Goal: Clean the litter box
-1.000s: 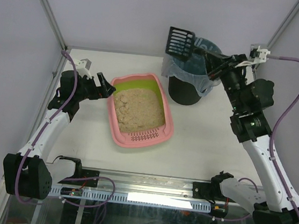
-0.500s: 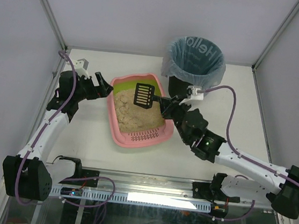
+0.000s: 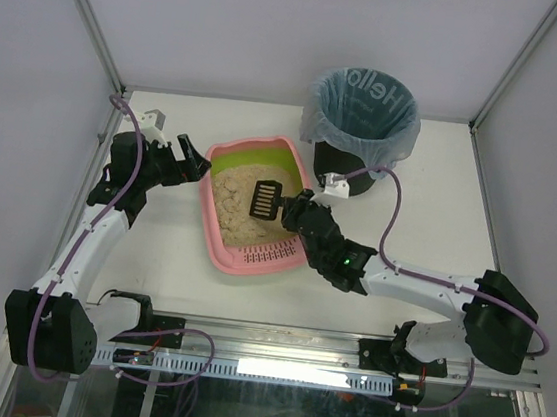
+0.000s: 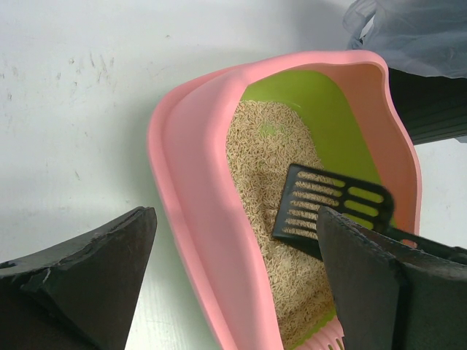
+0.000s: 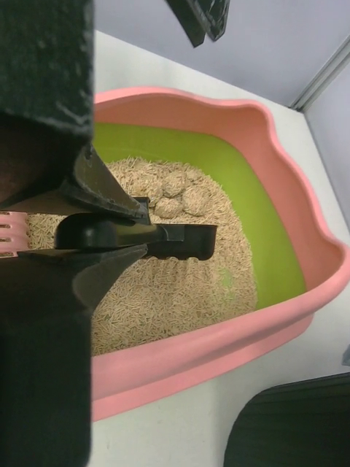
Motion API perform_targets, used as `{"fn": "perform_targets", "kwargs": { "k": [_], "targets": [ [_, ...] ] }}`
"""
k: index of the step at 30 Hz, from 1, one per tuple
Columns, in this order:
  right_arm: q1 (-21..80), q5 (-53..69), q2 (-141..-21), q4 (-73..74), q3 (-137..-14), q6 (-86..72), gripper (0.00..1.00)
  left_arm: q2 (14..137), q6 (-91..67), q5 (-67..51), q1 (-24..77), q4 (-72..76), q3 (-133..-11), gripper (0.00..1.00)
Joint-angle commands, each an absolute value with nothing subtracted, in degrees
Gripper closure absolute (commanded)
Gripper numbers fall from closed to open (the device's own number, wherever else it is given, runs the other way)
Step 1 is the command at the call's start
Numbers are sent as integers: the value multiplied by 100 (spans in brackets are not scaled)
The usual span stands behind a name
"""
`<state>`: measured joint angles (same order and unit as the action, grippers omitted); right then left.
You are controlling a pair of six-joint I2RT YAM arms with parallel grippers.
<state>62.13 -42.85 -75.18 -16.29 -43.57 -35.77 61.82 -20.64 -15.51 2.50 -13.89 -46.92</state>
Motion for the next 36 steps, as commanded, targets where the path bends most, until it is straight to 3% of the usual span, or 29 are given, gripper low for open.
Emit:
{"fn": "perform_targets", "kwargs": {
  "k": [1,9,12,16,22,28,33,36],
  "targets": [
    [6248,-4242,-7760,-1812,-4625,-4095,75,6141,-2144,-1704,200,-1218,-4817,5],
    [6255,-4314,-7571,-1283,-4516,-4169,66,6127,-2109,-1698,200,-1218,-4809,4],
    [6262,-4458,-7301,-899,-4471,-4003,49,6134,-2100,-1711,202,-1213,-4817,3],
    [6260,-4562,-6756,-424,-4340,-3798,40,6144,-2105,-1705,199,-1215,-4829,2],
    [6260,-4506,-5740,35,-4032,-3185,37,6090,-2074,-1714,196,-1177,-4844,1],
    [6250,-4024,-4768,275,-3937,-1565,35,5885,-1777,-1290,585,-1090,-4919,1],
    [6207,-4136,-4130,1060,-4213,-1202,4,5448,-1220,-179,1736,-1294,-4954,1],
    [5852,-3982,-4199,2067,-4664,-1635,0,4952,-1289,-154,1787,-1394,-4846,1]
  ]
}}
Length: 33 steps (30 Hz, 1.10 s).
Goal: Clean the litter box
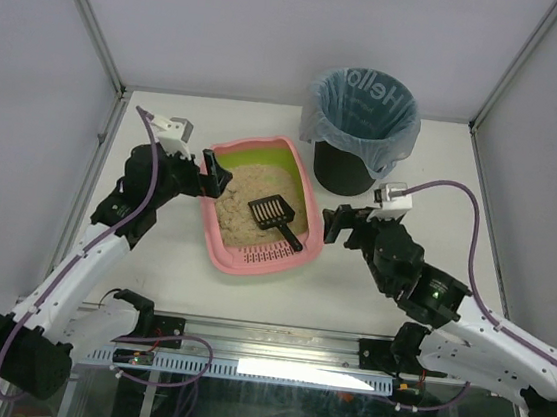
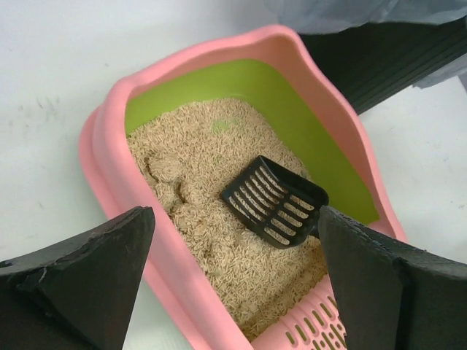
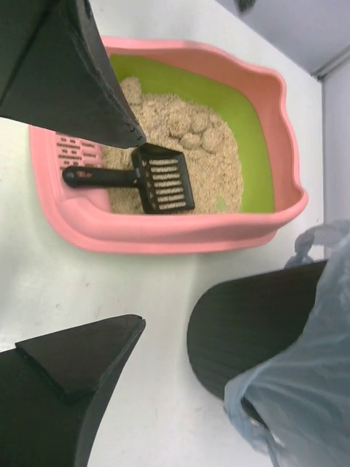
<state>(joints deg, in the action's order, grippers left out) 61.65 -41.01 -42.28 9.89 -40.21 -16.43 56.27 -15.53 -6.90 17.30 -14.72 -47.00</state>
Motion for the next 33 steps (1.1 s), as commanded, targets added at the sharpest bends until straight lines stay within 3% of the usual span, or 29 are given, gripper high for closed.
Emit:
{"fn": "perform_targets", "kwargs": {
  "k": [1,7,9,18,33],
  "targets": [
    [5646,-3730,-4227,2239,-4734,-1690,0,4769,-1344,-130,1782,-1400,-4768,1],
    [3371,-957,-4277,2521,-4745,-2087,0,3821,-1637,173,1784,-1519,-4294,1],
    [2917,-610,-4006,2364,-4630,-2128,0,3632,-1703,229,1789,-1641,-4209,1],
    [2747,-1219,-2858,2296,-4382,-2095,0,3321,-1861,481,1784,-2030,-4016,1],
    [2749,-1876,-2513,2342,-4016,-2230,0,3404,-1771,798,1787,-2188,-4120,1]
  ]
}}
